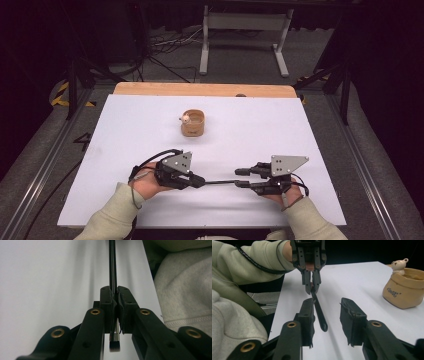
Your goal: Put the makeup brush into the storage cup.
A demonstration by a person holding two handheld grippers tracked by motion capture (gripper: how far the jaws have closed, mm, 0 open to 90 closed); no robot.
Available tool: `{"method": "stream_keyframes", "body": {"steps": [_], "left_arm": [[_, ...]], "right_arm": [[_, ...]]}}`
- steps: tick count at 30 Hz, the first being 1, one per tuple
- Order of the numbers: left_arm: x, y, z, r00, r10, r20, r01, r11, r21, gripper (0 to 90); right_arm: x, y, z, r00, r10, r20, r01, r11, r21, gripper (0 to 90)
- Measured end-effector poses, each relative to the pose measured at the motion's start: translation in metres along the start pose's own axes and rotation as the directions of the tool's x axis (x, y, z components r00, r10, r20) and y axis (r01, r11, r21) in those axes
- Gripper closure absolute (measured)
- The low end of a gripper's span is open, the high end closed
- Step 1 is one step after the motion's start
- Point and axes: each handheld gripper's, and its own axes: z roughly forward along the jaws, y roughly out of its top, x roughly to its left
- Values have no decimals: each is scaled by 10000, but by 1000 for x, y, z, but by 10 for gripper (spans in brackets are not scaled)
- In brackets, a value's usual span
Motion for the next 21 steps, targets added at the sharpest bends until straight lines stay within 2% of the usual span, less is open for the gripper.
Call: {"method": "stream_keyframes", "body": {"steps": [4,10,12,15,17,18,19,21], "left_arm": [[0,1,-1,10000,-20,-35,20,10000,84,833],[2,-1,0,9999,-114,9,113,9997,209,833],[2,-1,0,9999,-120,20,120,9997,222,833],[2,0,0,9999,-154,31,154,9996,219,833],[2,0,0,9998,-180,34,179,9996,237,833],[2,0,0,9999,-122,33,121,9996,245,833],[2,0,0,9998,-180,10,179,9994,303,833],[2,0,1,9997,-242,21,241,9990,388,833]], "right_arm": [[-3,13,1,9996,270,-90,-265,9984,505,571],[-5,35,3,9998,39,-212,-7,9889,1484,536],[-6,37,4,9998,-8,-221,43,9873,1585,530],[-7,46,9,9997,-63,-231,113,9746,2237,506],[-7,49,12,9997,-21,-244,82,9675,2528,495],[-7,49,12,9997,-21,-244,82,9675,2528,495],[-7,52,15,9996,-96,-269,169,9583,2854,476],[-7,54,16,9996,-105,-249,174,9546,2975,474]]}}
